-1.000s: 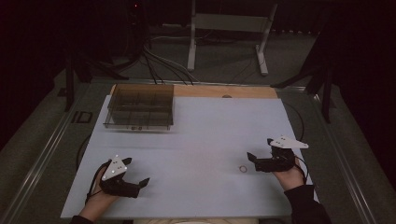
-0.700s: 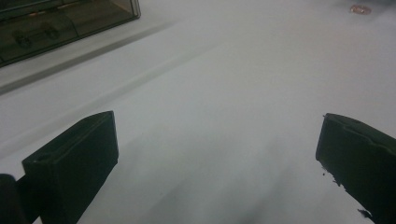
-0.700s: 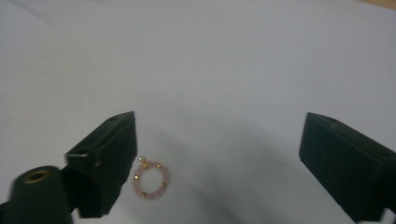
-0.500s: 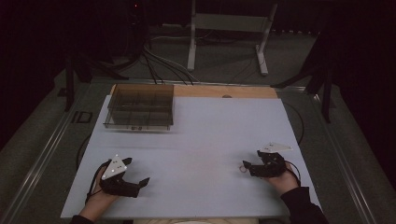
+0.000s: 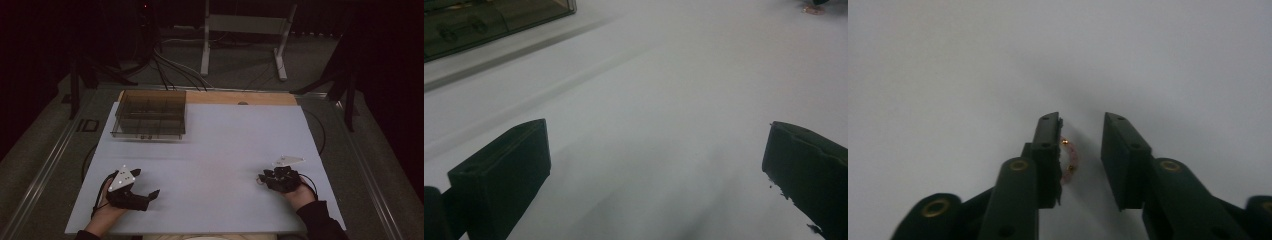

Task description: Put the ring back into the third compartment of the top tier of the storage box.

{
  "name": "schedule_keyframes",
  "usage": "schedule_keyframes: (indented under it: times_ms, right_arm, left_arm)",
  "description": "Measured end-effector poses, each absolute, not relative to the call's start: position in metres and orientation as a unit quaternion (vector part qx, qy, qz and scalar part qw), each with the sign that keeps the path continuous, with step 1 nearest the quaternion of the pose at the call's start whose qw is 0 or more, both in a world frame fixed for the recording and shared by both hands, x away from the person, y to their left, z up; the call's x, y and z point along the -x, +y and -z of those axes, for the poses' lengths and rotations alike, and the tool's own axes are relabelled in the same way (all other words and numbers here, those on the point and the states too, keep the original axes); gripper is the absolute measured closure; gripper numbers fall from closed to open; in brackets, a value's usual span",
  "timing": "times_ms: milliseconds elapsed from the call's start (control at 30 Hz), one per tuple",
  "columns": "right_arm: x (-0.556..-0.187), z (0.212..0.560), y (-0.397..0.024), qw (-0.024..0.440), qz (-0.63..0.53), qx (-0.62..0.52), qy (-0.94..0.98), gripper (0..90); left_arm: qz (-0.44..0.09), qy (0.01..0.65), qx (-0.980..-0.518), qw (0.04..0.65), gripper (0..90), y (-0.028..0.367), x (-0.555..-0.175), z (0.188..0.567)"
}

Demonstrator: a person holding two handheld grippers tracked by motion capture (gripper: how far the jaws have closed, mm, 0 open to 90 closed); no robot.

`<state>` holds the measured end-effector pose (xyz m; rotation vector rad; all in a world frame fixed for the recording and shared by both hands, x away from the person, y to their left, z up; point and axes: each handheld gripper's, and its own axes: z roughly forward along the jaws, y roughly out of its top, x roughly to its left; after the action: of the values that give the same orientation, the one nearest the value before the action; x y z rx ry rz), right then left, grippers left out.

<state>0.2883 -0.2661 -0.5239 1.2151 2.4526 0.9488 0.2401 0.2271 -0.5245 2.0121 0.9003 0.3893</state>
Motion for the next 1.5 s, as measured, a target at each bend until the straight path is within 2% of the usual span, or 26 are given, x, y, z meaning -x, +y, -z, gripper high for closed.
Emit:
schedule_keyframes:
  times_ms: [100,233,533,1500]
  right_arm:
    - [-0.289,0.525,-0.264,0.126,-0.32,-0.411,0.844,74.1]
    - [-0.29,0.528,-0.261,0.123,-0.319,-0.409,0.846,75.1]
    - [-0.289,0.529,-0.257,0.133,-0.302,-0.396,0.857,86.7]
    - [-0.29,0.517,-0.259,0.123,-0.326,-0.41,0.843,87.8]
  left_arm:
    - [-0.158,0.359,-0.81,0.436,0.0,0.226,-0.24,0.524]
    - [-0.157,0.359,-0.81,0.436,0.0,0.227,-0.24,0.524]
    - [-0.158,0.36,-0.809,0.436,0.0,0.227,-0.24,0.524]
    - [-0.157,0.355,-0.81,0.439,0.0,0.226,-0.24,0.524]
